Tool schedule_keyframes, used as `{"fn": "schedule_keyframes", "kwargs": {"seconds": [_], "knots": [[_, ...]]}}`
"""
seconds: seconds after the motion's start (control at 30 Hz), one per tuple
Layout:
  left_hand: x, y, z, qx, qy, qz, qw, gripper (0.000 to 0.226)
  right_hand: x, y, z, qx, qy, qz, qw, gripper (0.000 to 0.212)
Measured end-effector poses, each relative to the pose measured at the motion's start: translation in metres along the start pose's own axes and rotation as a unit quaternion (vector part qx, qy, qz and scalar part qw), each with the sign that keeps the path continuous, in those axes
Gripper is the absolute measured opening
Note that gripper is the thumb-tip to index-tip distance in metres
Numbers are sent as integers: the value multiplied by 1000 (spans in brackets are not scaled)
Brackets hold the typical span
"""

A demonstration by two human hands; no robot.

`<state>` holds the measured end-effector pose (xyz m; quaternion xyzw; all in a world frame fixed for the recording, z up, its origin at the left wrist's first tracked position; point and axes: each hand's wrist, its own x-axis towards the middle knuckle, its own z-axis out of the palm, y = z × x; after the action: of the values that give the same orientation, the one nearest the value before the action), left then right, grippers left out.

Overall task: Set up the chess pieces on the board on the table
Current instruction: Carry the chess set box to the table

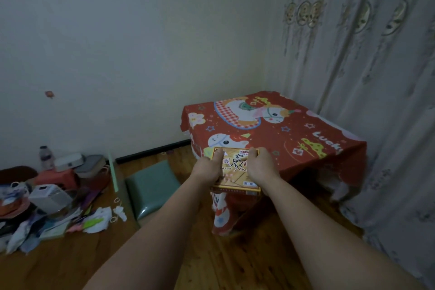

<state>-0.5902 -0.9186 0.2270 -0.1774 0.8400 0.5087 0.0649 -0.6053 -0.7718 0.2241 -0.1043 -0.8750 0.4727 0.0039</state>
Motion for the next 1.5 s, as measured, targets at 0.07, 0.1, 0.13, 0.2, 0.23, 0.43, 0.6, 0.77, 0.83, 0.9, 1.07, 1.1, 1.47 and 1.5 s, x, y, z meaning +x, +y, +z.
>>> {"fn": "schedule_keyframes", "kwargs": {"seconds": [0.07,0.1,0.13,0.2,0.23,0.43,0.6,0.77,0.83,0.9,1.07,1.1,1.47,1.5], "knots": [[18,2,1,4,-3,-3,1000,75,16,-2,5,3,-3,2,1000,47],[26,4,1,3,-3,-6,1000,74,25,-4,8,2,-4,2,1000,47],[36,6,-1,3,0,-5,1000,72,34,-5,11,-3,-4,0,1000,48],[55,8,-5,6,3,2,1000,70,49,-12,18,-15,-3,-2,1000,47],[67,8,-7,8,3,4,1000,67,57,-16,22,-19,-2,-2,1000,45],[153,13,-32,-8,-21,18,1000,62,122,-46,68,-2,12,6,1000,48],[237,19,-71,14,-32,40,999,64,180,-86,118,6,32,20,999,47],[319,29,-104,42,-49,65,996,69,228,-125,155,4,57,37,998,49],[343,33,-110,54,-55,86,993,69,242,-137,163,-3,68,42,997,50],[365,35,-113,59,-62,94,992,69,256,-143,171,-6,73,50,996,52],[419,39,-107,56,-97,79,991,75,297,-147,188,-2,91,68,994,50],[428,41,-105,58,-100,81,990,75,307,-146,191,0,91,72,993,49],[551,108,-56,90,-112,136,980,68,457,-132,184,15,146,74,986,44],[558,114,-52,90,-113,136,980,67,466,-131,181,14,150,78,986,44]]}}
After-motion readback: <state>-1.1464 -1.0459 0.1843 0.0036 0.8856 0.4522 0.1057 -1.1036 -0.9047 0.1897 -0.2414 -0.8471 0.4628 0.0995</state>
